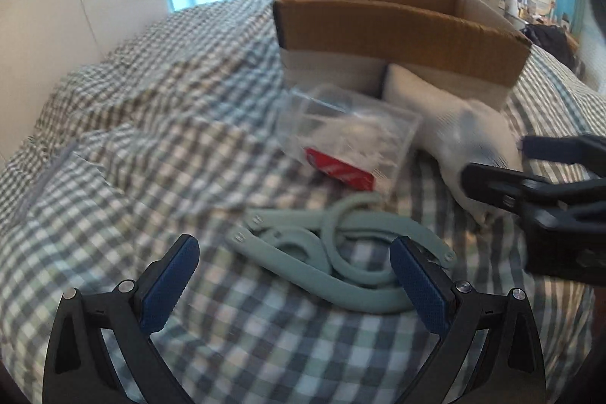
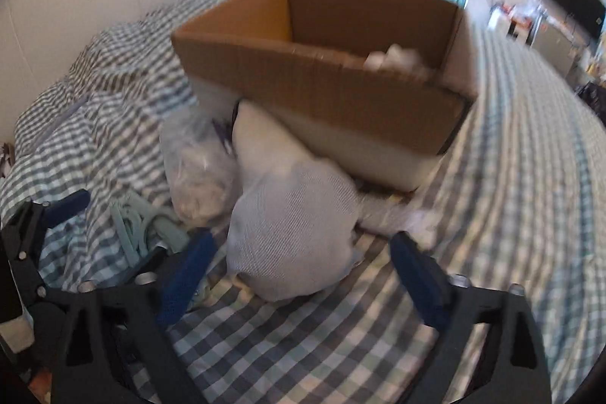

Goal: Organize objects
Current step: 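Grasp the white mesh sock with the right tool while the left tool grasps the green hanger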

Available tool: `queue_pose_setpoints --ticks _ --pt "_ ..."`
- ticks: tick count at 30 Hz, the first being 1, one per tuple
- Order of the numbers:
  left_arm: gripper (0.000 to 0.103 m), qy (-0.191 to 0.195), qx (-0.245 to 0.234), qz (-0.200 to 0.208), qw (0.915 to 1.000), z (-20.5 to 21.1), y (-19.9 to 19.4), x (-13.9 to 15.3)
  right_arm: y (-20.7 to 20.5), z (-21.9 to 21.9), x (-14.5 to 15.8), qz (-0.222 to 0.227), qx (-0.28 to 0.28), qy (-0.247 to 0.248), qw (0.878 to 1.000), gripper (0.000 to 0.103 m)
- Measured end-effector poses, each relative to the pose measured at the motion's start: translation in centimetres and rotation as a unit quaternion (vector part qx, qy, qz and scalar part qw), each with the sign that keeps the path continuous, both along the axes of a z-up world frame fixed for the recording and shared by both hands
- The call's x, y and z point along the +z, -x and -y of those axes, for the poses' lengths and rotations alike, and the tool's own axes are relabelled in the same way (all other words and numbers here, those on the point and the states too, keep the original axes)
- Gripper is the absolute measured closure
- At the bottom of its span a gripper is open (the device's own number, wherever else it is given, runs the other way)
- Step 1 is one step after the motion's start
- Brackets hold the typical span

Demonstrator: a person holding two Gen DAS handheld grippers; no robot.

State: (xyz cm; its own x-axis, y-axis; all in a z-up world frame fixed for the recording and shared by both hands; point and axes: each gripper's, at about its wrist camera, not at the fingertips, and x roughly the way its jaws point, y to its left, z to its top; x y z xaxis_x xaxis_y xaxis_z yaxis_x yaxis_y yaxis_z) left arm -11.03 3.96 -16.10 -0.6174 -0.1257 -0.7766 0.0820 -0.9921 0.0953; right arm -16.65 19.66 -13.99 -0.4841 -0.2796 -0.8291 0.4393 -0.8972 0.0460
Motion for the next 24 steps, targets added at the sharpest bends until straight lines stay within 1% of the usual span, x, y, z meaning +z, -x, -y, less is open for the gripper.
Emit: queue_pose_setpoints --ticks 2,3,5,6,8,9,11,14,18,21,23,24 --pt "0.000 -0.012 -0.010 0.001 0.9999 -0.5 -0.3 -0.2 -0.1 0.0 -0.7 0.012 0.001 -0.001 1.000 0.034" --pt "0.000 -0.016 -0.017 0.003 0.9997 -0.8 -0.4 -0.3 -0.2 0.0 -0.7 0.009 -0.001 -0.001 1.000 0.038" --pt "0.000 -0.012 -0.022 0.005 0.9997 -1.4 -0.4 -0.3 -0.7 -0.4 -0.2 0.004 -0.005 0.006 1.000 0.042" --pt "0.000 -0.011 -0.024 0.004 0.9996 -1.5 -0.5 -0.3 -0.9 -0.7 0.0 -0.001 -0.010 0.007 1.000 0.043" --pt "0.000 -0.021 -0.023 0.008 0.9995 -1.6 -0.5 -0.2 -1.4 -1.4 0.4 -0.010 -0.023 0.006 1.000 0.044" --pt "0.000 -0.037 -0.023 0.014 0.9989 -1.6 -0.4 -0.2 -1.5 -1.8 0.6 -0.015 -0.030 0.005 0.999 0.045" --pt "0.000 -0.058 -0.017 0.026 0.9978 -1.6 0.0 -0.4 -1.8 -2.5 1.0 -0.022 -0.045 0.007 0.999 0.046" --pt "0.000 -0.069 -0.005 0.038 0.9969 -2.1 0.5 -0.8 -2.1 -3.6 1.5 -0.028 -0.061 0.013 0.998 0.046" --pt "0.000 -0.060 0.004 0.046 0.9971 -3.1 1.7 -1.3 -2.3 -4.5 1.8 -0.027 -0.070 0.016 0.997 0.046" --pt "0.000 -0.037 0.006 0.058 0.9976 -3.8 2.8 -2.1 -2.3 -4.6 1.8 -0.028 -0.071 0.016 0.997 0.046" --pt "0.000 -0.029 -0.002 0.051 0.9983 -4.1 2.9 -2.3 -2.4 -4.6 1.8 -0.028 -0.072 0.017 0.997 0.046" --pt "0.002 -0.027 -0.009 0.046 0.9985 -4.1 2.7 -2.2 -2.5 -4.5 1.7 -0.028 -0.073 0.017 0.997 0.046"
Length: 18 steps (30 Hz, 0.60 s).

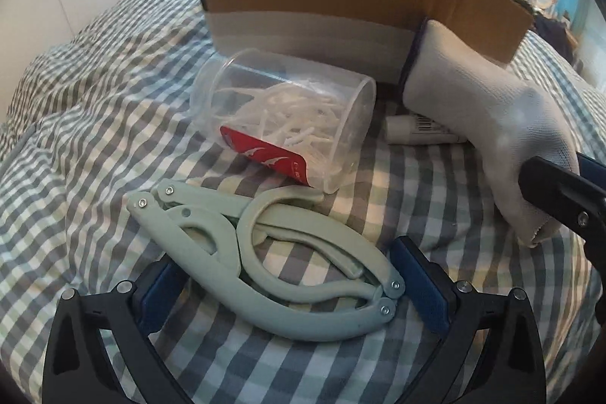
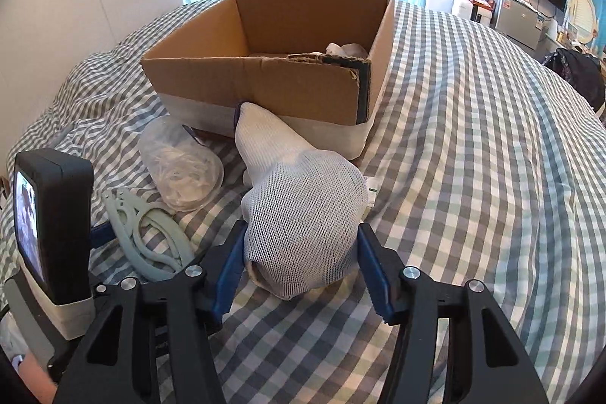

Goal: Organize objects
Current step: 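Grasp the white mesh sock with the right tool while the left tool grasps the green hanger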

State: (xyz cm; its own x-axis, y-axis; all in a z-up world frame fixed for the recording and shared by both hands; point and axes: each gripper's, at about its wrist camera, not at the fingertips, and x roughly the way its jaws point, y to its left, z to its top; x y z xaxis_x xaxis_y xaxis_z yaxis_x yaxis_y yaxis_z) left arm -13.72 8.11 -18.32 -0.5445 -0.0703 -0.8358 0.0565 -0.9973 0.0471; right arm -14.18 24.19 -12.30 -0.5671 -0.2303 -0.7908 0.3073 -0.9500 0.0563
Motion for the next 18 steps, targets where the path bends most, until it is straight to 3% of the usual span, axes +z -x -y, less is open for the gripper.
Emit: queue_pose_setpoints --ticks 10,18 --pt "0.077 -0.021 -0.052 -0.015 0.9983 0.8 -2.7 1.8 -2.1 -0.2 0.3 -0.005 -0.017 0.002 1.000 0.047" --pt "0.086 -0.048 -0.055 -0.029 0.9969 2.8 -4.8 3.5 -4.9 0.5 1.3 -0.018 -0.025 -0.001 1.000 0.047"
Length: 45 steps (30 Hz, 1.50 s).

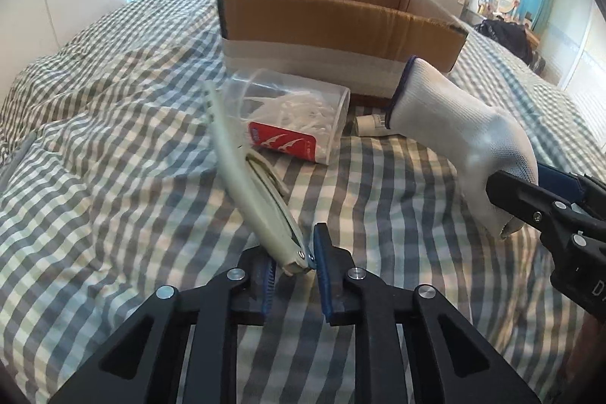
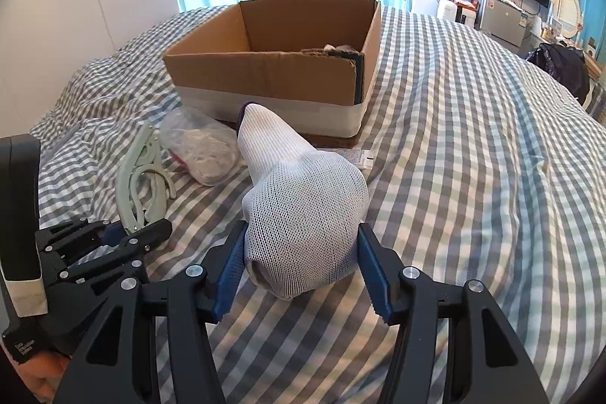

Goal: Organize objects
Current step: 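Grasp the white mesh sock with the right tool while the left tool grasps the green hanger, then move the sock and hanger over the box and open both tools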

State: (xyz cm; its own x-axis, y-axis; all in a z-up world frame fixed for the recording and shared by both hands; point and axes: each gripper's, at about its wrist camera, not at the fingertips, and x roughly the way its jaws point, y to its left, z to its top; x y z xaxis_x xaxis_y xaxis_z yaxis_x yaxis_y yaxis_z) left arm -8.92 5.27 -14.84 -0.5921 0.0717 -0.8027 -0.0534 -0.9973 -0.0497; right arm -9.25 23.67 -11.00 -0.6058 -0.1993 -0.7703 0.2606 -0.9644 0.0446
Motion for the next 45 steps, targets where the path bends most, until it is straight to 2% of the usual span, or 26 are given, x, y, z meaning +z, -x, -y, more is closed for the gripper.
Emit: queue_pose_setpoints --ticks 5,9,16,20,24,31,35,40,45 --pt "0.093 -0.014 0.006 -0.029 0.9995 1.7 -1.0 2.2 -1.7 0.4 1.3 -0.012 0.000 0.005 1.000 0.047" --pt "0.094 -0.010 -0.005 -0.063 0.9980 2.2 -1.6 4.6 -2.8 0.8 3.4 -0.033 0.006 0.005 0.999 0.050" --pt "0.094 -0.025 -0.006 -0.098 0.9948 2.9 -2.3 7.4 -4.3 1.0 7.7 -0.088 0.006 0.005 0.996 0.050" --pt "0.094 -0.041 -0.006 -0.111 0.9930 3.3 -1.9 8.8 -4.3 1.0 9.5 -0.108 0.005 0.006 0.994 0.050" --pt "0.094 -0.037 -0.009 -0.131 0.9906 3.2 -0.9 10.1 -3.7 0.9 10.8 -0.120 0.006 0.006 0.993 0.050" --pt "0.094 -0.062 -0.032 -0.197 0.9780 3.5 2.5 13.4 -0.8 0.7 13.2 -0.143 0.004 0.015 0.990 0.050" --pt "0.094 -0.075 -0.039 -0.217 0.9725 3.4 5.6 15.0 1.6 0.5 14.2 -0.155 0.000 0.025 0.988 0.050" --pt "0.094 -0.071 -0.040 -0.227 0.9705 2.7 10.1 15.8 6.0 0.5 14.5 -0.154 -0.010 0.037 0.987 0.050" --pt "0.094 -0.054 -0.046 -0.212 0.9748 1.5 14.5 14.2 10.9 1.3 13.3 -0.142 -0.012 0.031 0.989 0.050"
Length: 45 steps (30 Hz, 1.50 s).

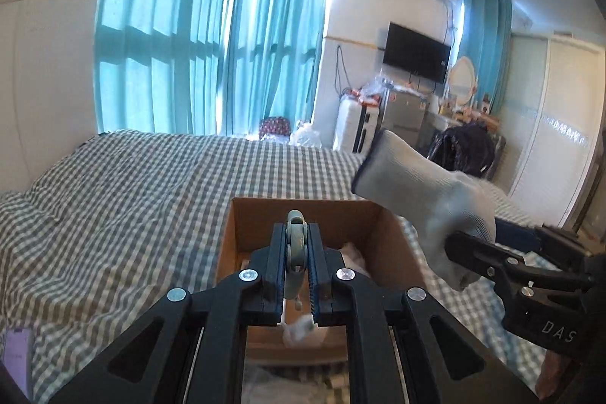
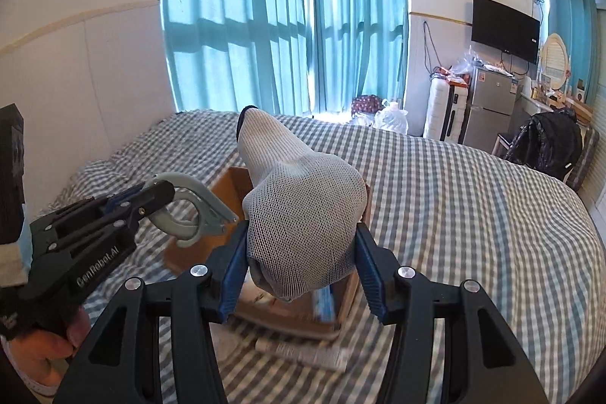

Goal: Organize objects
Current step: 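Move the sock and hanger over the box and open both tools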

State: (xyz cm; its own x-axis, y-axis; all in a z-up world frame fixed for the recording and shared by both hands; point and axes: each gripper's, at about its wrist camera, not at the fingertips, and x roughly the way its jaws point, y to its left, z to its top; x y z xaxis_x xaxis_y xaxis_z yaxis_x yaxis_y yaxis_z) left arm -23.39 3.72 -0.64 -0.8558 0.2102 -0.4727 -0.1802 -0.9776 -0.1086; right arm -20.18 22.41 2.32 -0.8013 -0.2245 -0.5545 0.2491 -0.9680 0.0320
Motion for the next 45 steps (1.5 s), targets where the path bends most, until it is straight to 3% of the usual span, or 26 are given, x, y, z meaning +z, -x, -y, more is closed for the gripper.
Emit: queue_pose_setpoints --ticks 11,15,22,24,25,27,28,29,33,35,41,45 --pt "0.094 0.043 -0.019 0.053 0.9975 -2.3 6.4 -7.4 8.5 1.0 -7.0 0.054 0.001 -0.012 0.998 0.051" --pt "0.094 0.064 -0.023 0.039 0.9969 -2.9 6.6 -8.2 9.4 0.7 -9.1 0.075 0.002 -0.016 0.997 0.050" --pt "0.091 0.057 -0.022 0.068 0.9959 -2.4 6.7 -8.4 8.9 -0.1 -8.7 0.067 -0.001 0.003 0.998 0.045" --pt "0.089 0.058 -0.022 0.071 0.9955 -2.3 6.4 -8.1 8.3 -0.7 -7.8 0.058 -0.012 0.010 0.998 0.036" --pt "0.085 0.063 -0.021 0.070 0.9953 -2.3 6.1 -7.8 7.8 -1.0 -7.4 0.054 -0.018 0.011 0.998 0.034" --pt "0.068 0.074 -0.019 0.069 0.9947 -2.5 5.5 -7.1 7.1 -1.5 -6.3 0.047 -0.031 0.015 0.998 0.030" --pt "0.048 0.077 -0.019 0.068 0.9945 -2.6 5.1 -6.7 6.9 -1.6 -5.7 0.046 -0.034 0.017 0.998 0.030" --pt "0.035 0.077 -0.016 0.065 0.9948 -2.5 4.7 -6.2 6.3 -1.9 -5.0 0.044 -0.036 0.020 0.998 0.030" --pt "0.026 0.062 -0.004 0.040 0.9973 -2.1 2.3 -3.8 3.3 -2.5 -2.3 0.026 -0.039 0.010 0.999 0.025" --pt "0.012 0.059 0.006 0.031 0.9978 -1.9 1.0 -2.7 1.7 -3.1 -1.2 0.016 -0.040 0.001 0.999 0.025" --pt "0.001 0.047 0.028 0.015 0.9984 -0.9 -2.7 -0.2 -2.9 -3.3 1.2 0.002 -0.036 -0.018 0.999 0.021" --pt "0.000 0.057 0.041 0.013 0.9975 -0.4 -4.8 0.6 -5.7 -3.6 1.8 -0.003 -0.032 -0.028 0.999 0.019"
